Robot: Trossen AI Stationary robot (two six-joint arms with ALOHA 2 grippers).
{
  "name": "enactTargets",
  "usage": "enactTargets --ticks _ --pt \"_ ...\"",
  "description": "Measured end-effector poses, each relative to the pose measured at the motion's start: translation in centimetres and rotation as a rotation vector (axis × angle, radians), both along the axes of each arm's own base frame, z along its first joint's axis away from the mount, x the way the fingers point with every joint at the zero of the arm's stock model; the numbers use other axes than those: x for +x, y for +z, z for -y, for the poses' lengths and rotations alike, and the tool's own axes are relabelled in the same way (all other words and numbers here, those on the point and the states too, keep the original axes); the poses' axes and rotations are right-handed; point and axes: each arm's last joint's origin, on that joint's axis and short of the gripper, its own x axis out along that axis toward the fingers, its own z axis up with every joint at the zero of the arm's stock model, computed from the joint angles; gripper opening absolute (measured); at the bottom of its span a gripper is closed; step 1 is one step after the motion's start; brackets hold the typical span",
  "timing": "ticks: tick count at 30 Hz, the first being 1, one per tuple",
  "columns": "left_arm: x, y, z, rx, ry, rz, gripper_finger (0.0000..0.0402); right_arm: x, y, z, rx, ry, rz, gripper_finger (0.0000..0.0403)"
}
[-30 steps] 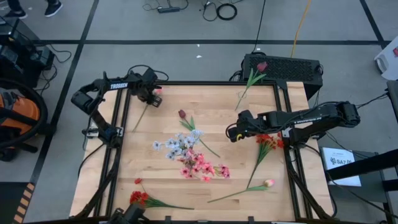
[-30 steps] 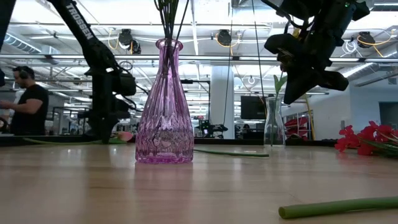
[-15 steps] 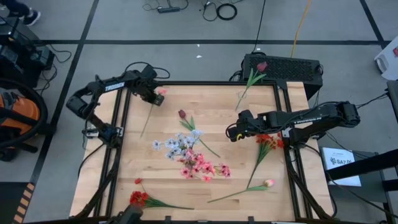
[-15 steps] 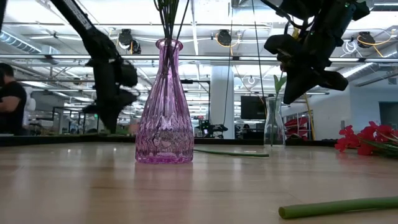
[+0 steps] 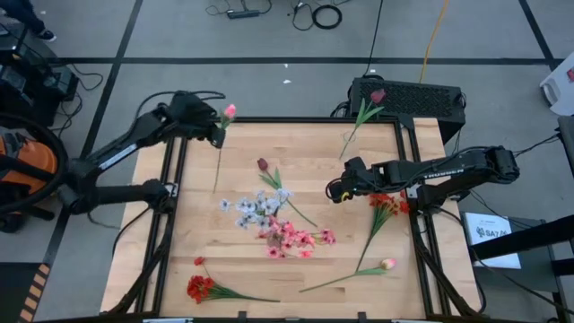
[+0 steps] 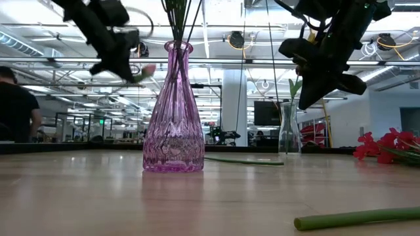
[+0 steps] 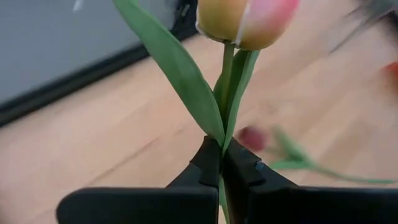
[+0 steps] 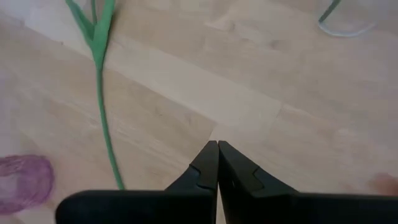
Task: Sort flowers into vase by color
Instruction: Put the top pink flower into the purple vase
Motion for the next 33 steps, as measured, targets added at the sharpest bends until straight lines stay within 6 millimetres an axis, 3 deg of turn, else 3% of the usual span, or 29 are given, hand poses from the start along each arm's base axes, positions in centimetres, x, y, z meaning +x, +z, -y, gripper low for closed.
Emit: enactTargets --ticks 7,16,21,28,33 --pt "-1.0 4.1 4.3 0.194 -0.037 0.223 0.0002 0.0 0.0 0.0 0.006 0.002 -0.005 0.0" --pt "-3.9 6.6 9.5 0.302 -0.058 0.411 0.0002 -1.3 -1.3 -0.4 0.13 0.137 -0.146 0.0" --pt "-4.7 6.0 11.7 0.285 -0.055 0.524 0.0002 -1.8 -3.9 -0.7 0.17 0.297 -0.13 0.0" --pt "-0.9 3.7 14.6 0.303 -0.16 0.66 0.0002 -2.6 -6.8 -1.6 0.131 0.513 0.122 0.0" --pt "-0.5 3.9 16.6 0.337 -0.187 0.653 0.0002 -4.1 -7.5 -2.6 0.093 0.593 0.27 0.0"
